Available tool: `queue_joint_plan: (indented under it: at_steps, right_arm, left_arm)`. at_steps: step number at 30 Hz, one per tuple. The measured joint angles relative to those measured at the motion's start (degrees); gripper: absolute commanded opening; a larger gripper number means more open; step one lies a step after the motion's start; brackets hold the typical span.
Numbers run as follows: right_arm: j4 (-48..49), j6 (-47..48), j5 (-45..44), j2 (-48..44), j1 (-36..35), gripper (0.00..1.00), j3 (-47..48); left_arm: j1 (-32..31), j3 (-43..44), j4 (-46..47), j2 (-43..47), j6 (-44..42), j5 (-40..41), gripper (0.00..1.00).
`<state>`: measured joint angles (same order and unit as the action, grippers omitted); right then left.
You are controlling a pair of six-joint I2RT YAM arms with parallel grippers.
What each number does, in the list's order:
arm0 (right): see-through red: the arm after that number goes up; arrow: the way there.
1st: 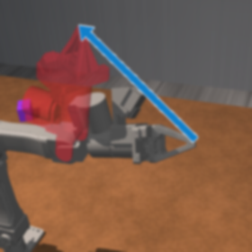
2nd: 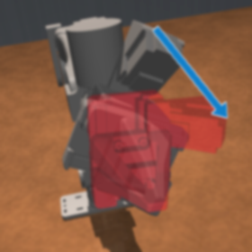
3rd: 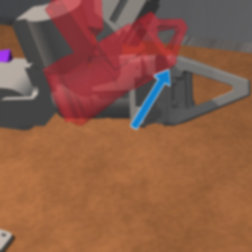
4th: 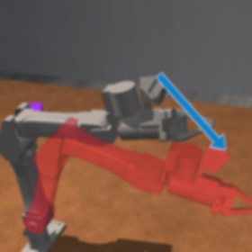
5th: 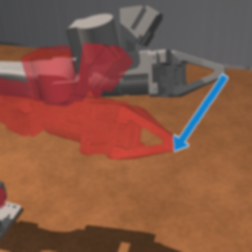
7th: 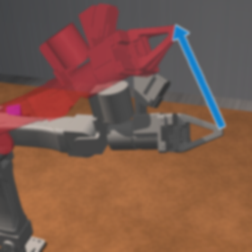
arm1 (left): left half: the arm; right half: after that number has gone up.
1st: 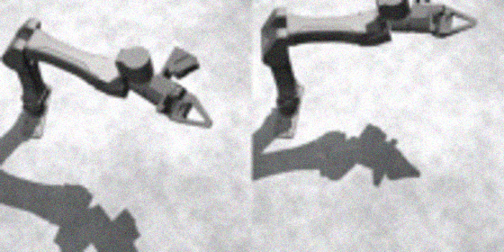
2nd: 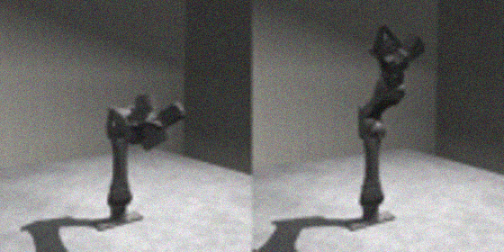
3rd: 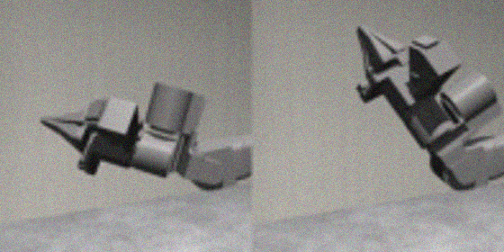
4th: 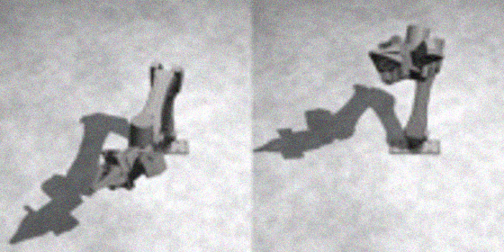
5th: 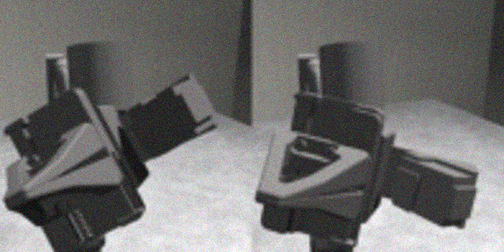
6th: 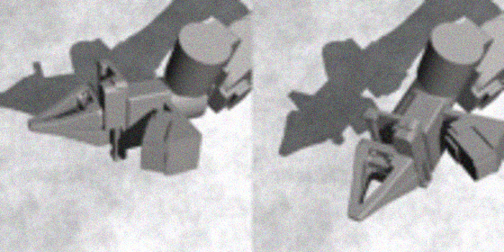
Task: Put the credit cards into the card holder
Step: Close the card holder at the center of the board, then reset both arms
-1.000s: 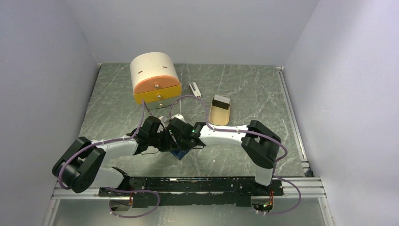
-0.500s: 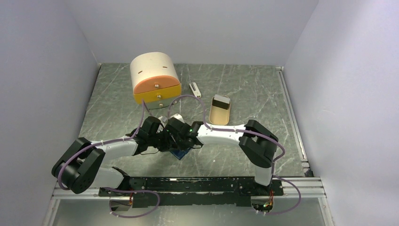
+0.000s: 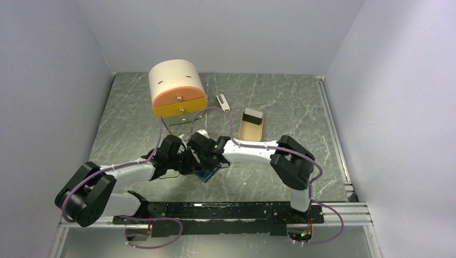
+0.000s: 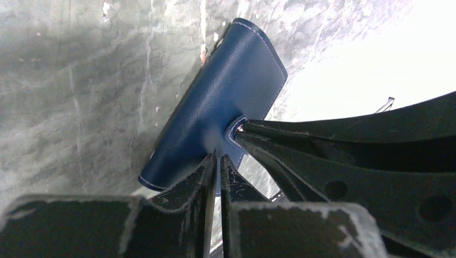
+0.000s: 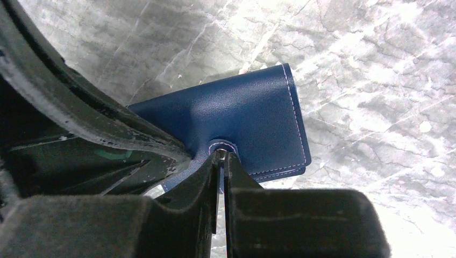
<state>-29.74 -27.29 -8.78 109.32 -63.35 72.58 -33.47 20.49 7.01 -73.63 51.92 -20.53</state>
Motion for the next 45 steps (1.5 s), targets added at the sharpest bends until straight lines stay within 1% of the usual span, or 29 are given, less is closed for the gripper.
queue_joint_plan:
  at_steps: [5,8,13,16,18,19,21,22,23,24,25,30,33,36,40,45]
  right_arm:
    - [1.7,-0.8,0.2,-1.3,0.1,0.09,-1.6]
    - [1.9,-0.8,0.2,-1.7,0.1,0.11,-1.6]
    - [1.9,-0.7,0.2,-2.6,0.1,0.21,-1.8]
    - [1.0,-0.7,-0.2,-4.4,0.0,0.32,-2.0]
    - [0.9,-0.6,-1.1,-7.6,0.0,0.38,-2.4]
    - [1.2,-0.6,-1.7,-9.9,0.0,0.4,-2.9]
    - [1.9,-0.6,-3.6,-16.2,0.0,0.46,-4.3]
    - [2.6,-0.7,-4.7,-19.7,0.0,0.52,-5.2]
    - [3.3,-0.7,-5.5,-22.8,0.0,0.63,-6.0]
    - [4.7,-0.8,-6.8,-27.1,0.0,0.95,-7.6]
    - [5.6,-1.0,-7.9,-30.9,0.0,1.0,-8.9]
    - [10.8,-1.5,-12.0,-47.2,0.0,0.99,-17.6]
    - [11.4,-2.6,-15.0,-54.4,0.0,0.99,-21.9]
    - [10.4,-4.4,-18.4,-58.5,0.0,0.99,-23.3]
    - [6.5,-6.8,-22.6,-61.2,0.0,0.99,-23.1]
    - [3.6,-8.1,-25.4,-62.9,0.0,0.99,-23.1]
  left_arm:
    - [0.4,1.2,-5.7,3.2,-0.7,1.3,0.18]
    - [1.8,3.2,-9.2,5.2,-1.6,2.0,0.19]
    - [3.4,5.3,-12.3,9.1,-2.4,3.1,0.23]
    - [3.5,6.6,-16.0,11.8,-2.9,4.5,0.28]
    - [3.4,9.1,-19.7,14.8,-3.4,6.6,0.34]
    - [3.5,9.5,-20.0,15.1,-3.5,6.8,0.37]
    - [3.5,12.8,-23.6,17.5,-4.4,9.1,0.52]
    - [3.5,14.6,-25.2,18.6,-4.8,10.2,0.66]
    - [3.5,16.9,-27.1,19.8,-5.6,11.5,0.79]
    - [3.5,19.6,-29.0,21.1,-6.3,12.7,0.95]
    - [3.5,21.8,-30.3,22.1,-7.1,13.5,1.0]
    - [3.5,32.5,-36.1,27.4,-11.7,16.0,0.99]
    - [3.5,35.8,-38.0,31.3,-14.3,16.8,0.99]
    - [3.5,36.9,-39.3,35.0,-16.0,17.3,0.99]
    - [3.5,36.8,-41.4,39.4,-16.3,18.4,0.99]
    - [3.5,32.7,-42.1,42.0,-14.7,19.1,0.99]
